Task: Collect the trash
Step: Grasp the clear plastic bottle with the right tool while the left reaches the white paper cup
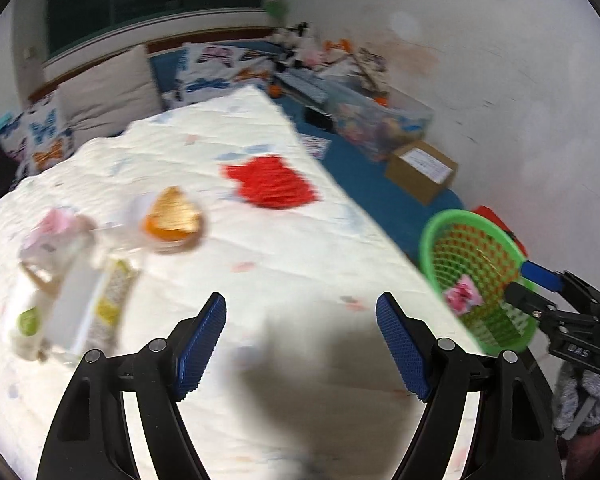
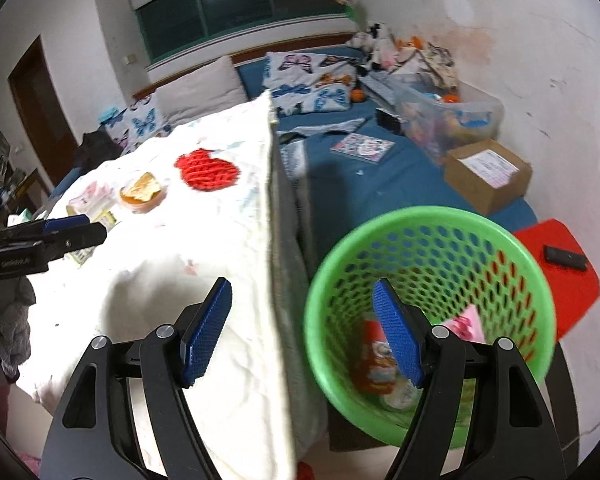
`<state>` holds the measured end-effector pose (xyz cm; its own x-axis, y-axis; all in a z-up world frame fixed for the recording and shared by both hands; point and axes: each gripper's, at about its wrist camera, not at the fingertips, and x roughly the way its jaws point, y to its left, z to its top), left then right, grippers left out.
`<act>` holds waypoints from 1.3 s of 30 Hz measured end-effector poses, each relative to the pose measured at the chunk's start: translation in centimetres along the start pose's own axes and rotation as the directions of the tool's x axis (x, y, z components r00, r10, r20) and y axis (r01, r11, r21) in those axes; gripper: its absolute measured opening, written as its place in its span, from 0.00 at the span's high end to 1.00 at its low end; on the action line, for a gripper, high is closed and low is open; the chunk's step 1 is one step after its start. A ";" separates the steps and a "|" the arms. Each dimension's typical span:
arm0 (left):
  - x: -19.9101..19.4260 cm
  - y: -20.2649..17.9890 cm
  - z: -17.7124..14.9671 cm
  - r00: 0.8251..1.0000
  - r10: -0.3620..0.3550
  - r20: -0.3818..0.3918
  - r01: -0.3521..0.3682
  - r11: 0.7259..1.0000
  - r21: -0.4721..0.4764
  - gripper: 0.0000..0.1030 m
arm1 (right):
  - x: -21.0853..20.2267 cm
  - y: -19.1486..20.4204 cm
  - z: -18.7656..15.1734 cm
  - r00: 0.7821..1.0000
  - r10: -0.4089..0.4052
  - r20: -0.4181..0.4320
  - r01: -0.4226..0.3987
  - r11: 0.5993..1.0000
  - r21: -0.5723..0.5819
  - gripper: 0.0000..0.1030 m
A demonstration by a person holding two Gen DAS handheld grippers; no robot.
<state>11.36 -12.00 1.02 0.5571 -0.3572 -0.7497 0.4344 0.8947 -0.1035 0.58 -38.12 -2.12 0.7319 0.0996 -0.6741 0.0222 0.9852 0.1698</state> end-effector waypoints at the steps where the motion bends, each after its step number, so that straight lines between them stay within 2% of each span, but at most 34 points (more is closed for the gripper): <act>1: -0.1 1.0 0.0 1.000 0.021 0.004 -0.021 1.000 -0.011 0.28 | 0.2 0.5 0.1 1.000 0.007 -0.001 -0.007 1.000 -0.008 0.29; 6: -1.1 5.4 -0.3 0.995 0.095 0.014 -0.093 0.993 -0.075 0.30 | 1.5 3.2 0.8 0.999 0.046 -0.016 -0.047 0.998 -0.052 0.29; 11: -3.0 10.4 -0.5 0.984 0.178 0.029 -0.173 0.976 -0.129 0.30 | 2.7 6.0 1.7 0.996 0.087 -0.029 -0.090 0.992 -0.094 0.29; 19: -4.5 15.8 -1.1 0.971 0.236 0.025 -0.229 0.959 -0.166 0.30 | 5.0 10.6 3.0 0.984 0.163 -0.077 -0.171 0.978 -0.118 0.29; 26: -6.2 19.4 -2.2 0.968 0.251 0.021 -0.242 0.948 -0.208 0.30 | 8.4 16.8 4.9 0.951 0.253 -0.177 -0.270 0.960 -0.076 0.29; 32: -7.3 22.0 -3.7 0.968 0.250 0.017 -0.239 0.941 -0.238 0.30 | 12.1 23.1 7.1 0.903 0.333 -0.272 -0.344 0.939 0.006 0.31; 38: -8.2 23.9 -4.9 0.969 0.248 0.006 -0.239 0.939 -0.246 0.30 | 16.3 27.3 8.8 0.868 0.347 -0.354 -0.322 0.938 0.128 0.31; 39: -8.3 24.1 -5.0 0.969 0.247 0.006 -0.238 0.940 -0.246 0.30 | 17.1 27.8 9.0 0.869 0.336 -0.363 -0.303 0.942 0.148 0.31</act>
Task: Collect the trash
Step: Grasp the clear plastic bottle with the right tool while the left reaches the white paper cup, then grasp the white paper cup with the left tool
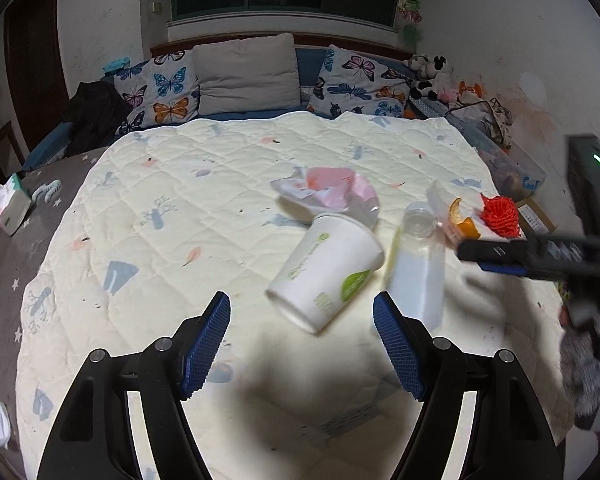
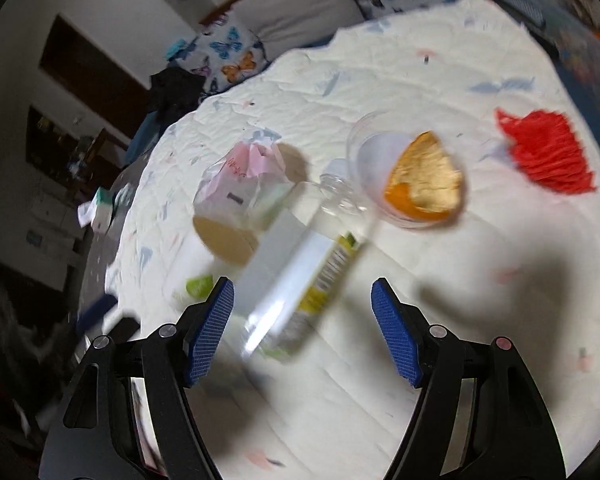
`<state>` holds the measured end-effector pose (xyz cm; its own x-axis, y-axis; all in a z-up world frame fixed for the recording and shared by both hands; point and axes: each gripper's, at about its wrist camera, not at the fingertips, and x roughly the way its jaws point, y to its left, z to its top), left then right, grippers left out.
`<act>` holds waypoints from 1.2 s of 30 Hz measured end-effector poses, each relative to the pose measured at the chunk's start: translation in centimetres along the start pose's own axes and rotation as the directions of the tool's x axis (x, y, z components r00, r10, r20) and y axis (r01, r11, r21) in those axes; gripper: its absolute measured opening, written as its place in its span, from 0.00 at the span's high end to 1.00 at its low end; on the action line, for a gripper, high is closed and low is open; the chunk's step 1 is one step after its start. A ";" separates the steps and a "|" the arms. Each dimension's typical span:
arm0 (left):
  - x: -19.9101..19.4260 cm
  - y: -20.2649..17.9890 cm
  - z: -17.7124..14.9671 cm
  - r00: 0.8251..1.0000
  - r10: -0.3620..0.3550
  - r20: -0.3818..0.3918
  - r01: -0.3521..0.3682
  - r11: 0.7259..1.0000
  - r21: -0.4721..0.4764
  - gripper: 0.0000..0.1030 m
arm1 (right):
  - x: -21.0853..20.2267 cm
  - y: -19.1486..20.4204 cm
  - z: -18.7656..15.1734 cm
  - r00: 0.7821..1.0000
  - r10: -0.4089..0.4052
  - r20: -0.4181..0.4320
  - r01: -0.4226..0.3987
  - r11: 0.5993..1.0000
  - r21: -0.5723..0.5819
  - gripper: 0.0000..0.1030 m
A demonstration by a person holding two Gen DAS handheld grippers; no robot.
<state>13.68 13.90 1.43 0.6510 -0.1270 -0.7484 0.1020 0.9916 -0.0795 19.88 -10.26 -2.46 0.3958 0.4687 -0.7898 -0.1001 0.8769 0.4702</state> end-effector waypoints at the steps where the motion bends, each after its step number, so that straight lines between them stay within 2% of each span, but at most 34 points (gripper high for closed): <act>1: -0.1 0.2 -0.1 1.000 -0.002 0.000 0.002 1.000 0.000 0.30 | 0.5 0.3 0.3 1.000 -0.017 0.001 0.017 1.000 0.010 0.31; 7: 0.1 1.1 -0.4 1.000 -0.011 -0.009 0.012 1.000 0.012 0.30 | 3.0 1.1 1.6 0.998 -0.040 -0.048 0.044 0.995 0.086 0.31; 12: 0.6 1.3 -0.4 0.999 -0.027 -0.019 0.028 0.999 0.016 0.30 | 4.5 1.5 2.3 0.990 -0.130 -0.061 0.136 0.985 0.103 0.31; 16: 0.9 1.3 -0.3 0.999 -0.032 -0.021 0.033 0.999 0.020 0.30 | 6.2 0.7 2.7 0.982 -0.158 -0.100 0.171 0.975 0.144 0.32; 19: 1.3 1.2 -0.2 0.999 -0.032 -0.032 0.033 0.999 0.027 0.30 | 7.1 0.5 2.8 0.978 -0.170 -0.120 0.186 0.972 0.146 0.31; 21: 1.7 1.0 -0.2 0.999 -0.029 -0.045 0.030 0.999 0.033 0.30 | 7.3 1.0 2.8 0.972 -0.198 -0.124 0.211 0.972 0.104 0.32; 29: 2.7 0.4 0.4 0.997 -0.023 -0.070 0.027 0.998 0.049 0.30 | 5.3 0.4 1.3 0.983 -0.142 -0.114 0.146 0.989 0.030 0.34; 36: 4.8 -1.8 0.9 0.994 -0.019 -0.105 0.033 0.991 0.127 0.25 | 2.6 -0.6 -0.9 0.993 -0.064 -0.104 0.063 0.998 -0.010 0.35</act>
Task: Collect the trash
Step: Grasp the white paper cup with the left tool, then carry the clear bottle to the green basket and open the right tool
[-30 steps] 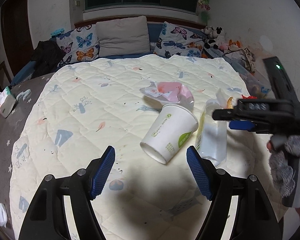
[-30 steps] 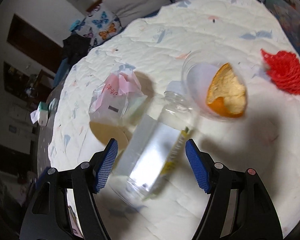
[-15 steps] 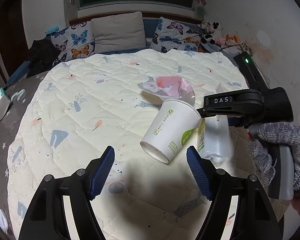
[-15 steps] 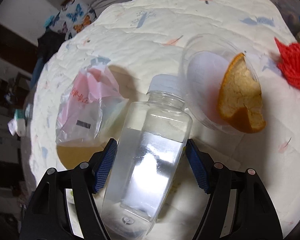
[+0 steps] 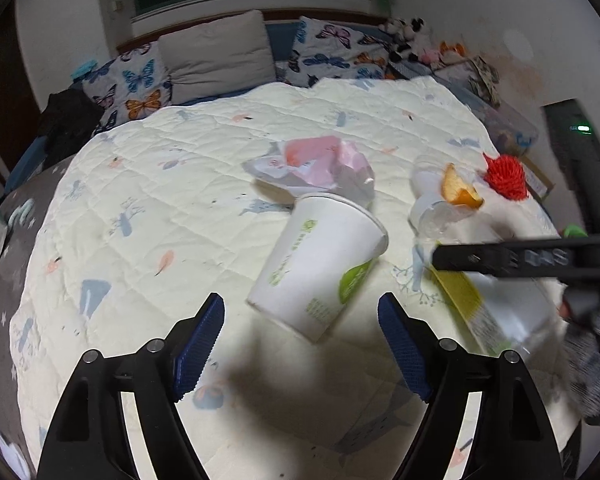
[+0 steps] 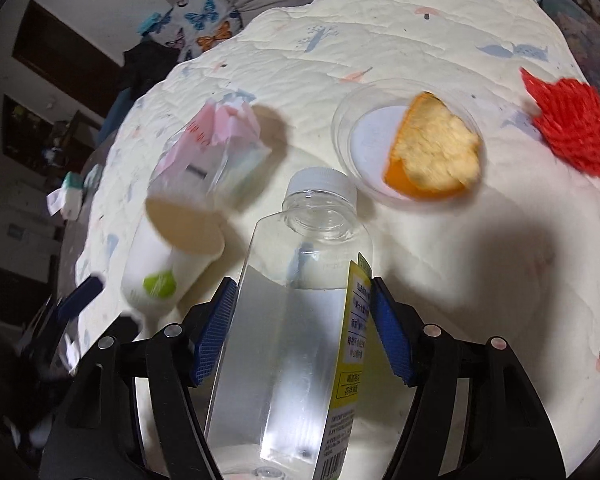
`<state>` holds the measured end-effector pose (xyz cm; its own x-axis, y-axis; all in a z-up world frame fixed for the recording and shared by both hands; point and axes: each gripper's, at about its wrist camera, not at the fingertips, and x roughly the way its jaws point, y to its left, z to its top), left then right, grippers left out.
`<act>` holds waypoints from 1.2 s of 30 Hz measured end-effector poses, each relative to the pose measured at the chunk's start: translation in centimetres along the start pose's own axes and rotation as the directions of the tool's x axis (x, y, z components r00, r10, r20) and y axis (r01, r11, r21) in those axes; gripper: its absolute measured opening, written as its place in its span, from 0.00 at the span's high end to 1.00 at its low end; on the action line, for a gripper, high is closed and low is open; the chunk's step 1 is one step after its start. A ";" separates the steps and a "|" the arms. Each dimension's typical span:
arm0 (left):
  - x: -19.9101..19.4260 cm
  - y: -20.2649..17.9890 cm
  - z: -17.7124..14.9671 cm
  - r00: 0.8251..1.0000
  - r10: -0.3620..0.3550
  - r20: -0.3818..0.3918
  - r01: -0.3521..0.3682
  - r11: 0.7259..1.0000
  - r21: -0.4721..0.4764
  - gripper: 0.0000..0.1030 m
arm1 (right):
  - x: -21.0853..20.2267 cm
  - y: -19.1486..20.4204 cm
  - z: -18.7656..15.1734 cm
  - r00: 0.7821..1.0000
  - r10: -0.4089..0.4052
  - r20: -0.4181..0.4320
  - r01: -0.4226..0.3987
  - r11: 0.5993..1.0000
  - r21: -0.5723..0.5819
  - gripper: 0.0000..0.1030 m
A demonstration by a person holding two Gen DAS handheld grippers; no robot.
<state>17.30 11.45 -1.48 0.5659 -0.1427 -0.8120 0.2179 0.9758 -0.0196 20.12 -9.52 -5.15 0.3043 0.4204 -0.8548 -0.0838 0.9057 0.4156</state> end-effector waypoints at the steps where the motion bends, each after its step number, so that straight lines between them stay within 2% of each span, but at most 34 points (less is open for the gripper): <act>1: 0.4 -0.2 0.2 1.000 0.002 -0.007 -0.002 1.000 0.004 0.25 | -0.3 -0.2 -0.3 1.000 0.005 0.000 -0.005 1.000 -0.007 0.35; 10: 2.9 -1.8 1.5 0.999 0.028 -0.040 -0.025 0.996 0.083 0.24 | -2.8 -0.8 -3.3 0.997 0.070 0.009 -0.070 0.995 -0.072 0.35; 16: 4.2 -1.5 2.1 0.998 0.027 -0.054 -0.023 0.998 0.064 0.24 | -4.7 -1.9 -5.4 0.993 0.116 0.011 -0.115 0.991 -0.075 0.35; 19: 4.3 -1.6 1.8 0.998 0.050 -0.040 -0.047 0.997 0.068 0.31 | -5.8 -2.6 -6.5 0.991 0.133 0.022 -0.131 0.989 -0.066 0.35; 23: 3.4 -1.5 1.2 0.999 0.039 -0.024 -0.039 0.999 0.025 0.40 | -7.3 -4.0 -7.6 0.990 0.132 0.046 -0.129 0.990 -0.055 0.35; 29: 0.7 -2.8 -0.3 1.000 0.014 0.025 -0.015 1.000 0.026 0.42 | -9.8 -6.6 -8.8 0.987 0.124 0.100 -0.122 0.992 -0.030 0.35; 36: -3.0 -6.9 -2.0 0.995 -0.074 0.069 0.070 0.996 0.059 0.42 | -13.2 -11.9 -10.9 0.980 0.071 0.187 -0.079 0.996 0.037 0.35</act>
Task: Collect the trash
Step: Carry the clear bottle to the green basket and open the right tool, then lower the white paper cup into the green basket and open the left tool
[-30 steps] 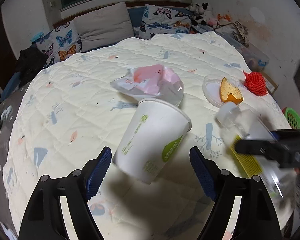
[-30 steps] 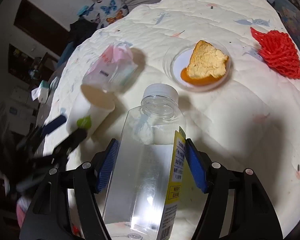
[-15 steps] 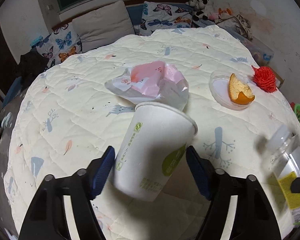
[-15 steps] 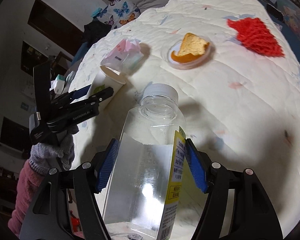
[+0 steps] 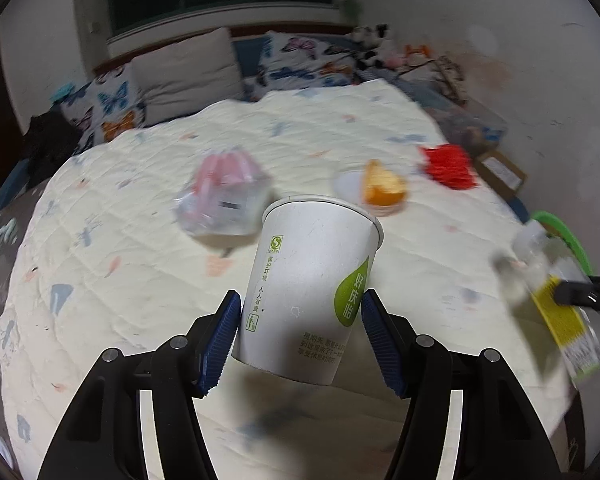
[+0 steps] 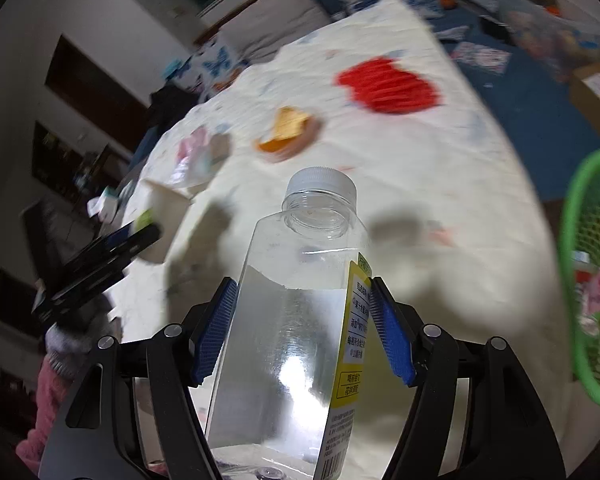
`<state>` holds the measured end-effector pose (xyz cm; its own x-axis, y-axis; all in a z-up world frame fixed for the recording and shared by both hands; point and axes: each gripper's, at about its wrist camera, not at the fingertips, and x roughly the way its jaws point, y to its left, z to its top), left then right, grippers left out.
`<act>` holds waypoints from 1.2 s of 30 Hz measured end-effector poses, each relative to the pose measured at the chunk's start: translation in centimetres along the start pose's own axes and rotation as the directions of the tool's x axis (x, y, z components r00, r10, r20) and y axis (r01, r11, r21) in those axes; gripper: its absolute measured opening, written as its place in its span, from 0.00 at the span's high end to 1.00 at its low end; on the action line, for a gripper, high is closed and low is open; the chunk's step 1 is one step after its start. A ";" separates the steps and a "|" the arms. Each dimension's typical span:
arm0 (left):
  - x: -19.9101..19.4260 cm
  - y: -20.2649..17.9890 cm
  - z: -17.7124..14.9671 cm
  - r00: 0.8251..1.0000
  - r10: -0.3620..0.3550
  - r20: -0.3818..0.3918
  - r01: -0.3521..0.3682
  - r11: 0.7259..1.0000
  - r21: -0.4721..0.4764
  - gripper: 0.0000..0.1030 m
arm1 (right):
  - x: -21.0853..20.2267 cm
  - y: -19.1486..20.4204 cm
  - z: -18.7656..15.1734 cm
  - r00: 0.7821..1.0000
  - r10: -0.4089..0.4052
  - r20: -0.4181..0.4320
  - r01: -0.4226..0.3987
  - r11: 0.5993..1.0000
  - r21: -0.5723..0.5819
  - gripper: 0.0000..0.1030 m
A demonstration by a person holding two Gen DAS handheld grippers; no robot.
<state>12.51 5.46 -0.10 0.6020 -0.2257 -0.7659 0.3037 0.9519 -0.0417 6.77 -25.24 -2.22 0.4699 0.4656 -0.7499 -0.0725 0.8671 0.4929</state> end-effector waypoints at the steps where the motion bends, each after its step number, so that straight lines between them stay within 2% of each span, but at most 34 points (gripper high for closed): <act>1: -0.5 -1.1 0.0 1.000 -0.024 0.007 0.024 1.000 0.007 0.42 | -0.3 -0.6 0.0 1.000 -0.010 0.007 0.010 1.000 0.013 0.35; 5: -1.2 -4.8 0.5 0.996 -0.091 0.025 0.090 0.995 0.043 0.42 | -2.9 -5.4 -0.2 0.995 -0.089 0.050 0.084 0.993 0.084 0.35; 9: -1.1 -9.5 1.5 0.988 -0.152 0.032 0.148 0.984 0.103 0.42 | -5.7 -10.5 -0.4 0.978 -0.191 0.081 0.178 0.973 0.147 0.35; 16: 0.2 -16.3 2.7 0.975 -0.222 0.004 0.218 0.960 0.173 0.42 | -8.6 -19.1 -0.9 0.922 -0.379 0.082 0.352 0.905 0.238 0.35; 21: 1.0 -20.5 3.8 0.967 -0.255 -0.013 0.251 0.941 0.225 0.42 | -8.7 -23.3 -1.0 0.881 -0.469 0.065 0.439 0.860 0.261 0.34; 29: 2.2 -25.6 4.8 0.956 -0.291 -0.041 0.291 0.916 0.277 0.42 | -9.0 -26.7 -0.6 0.866 -0.492 0.084 0.452 0.844 0.289 0.29; 36: 3.6 -30.1 4.8 0.942 -0.324 -0.084 0.333 0.885 0.324 0.42 | -11.1 -26.9 -1.9 0.873 -0.472 0.125 0.421 0.857 0.296 0.29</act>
<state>9.07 -25.00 1.50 0.4071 -0.5036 -0.7620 0.7091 0.7001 -0.0840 1.83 -53.36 -8.01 0.5541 -0.0245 -0.8321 0.3960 0.8870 0.2375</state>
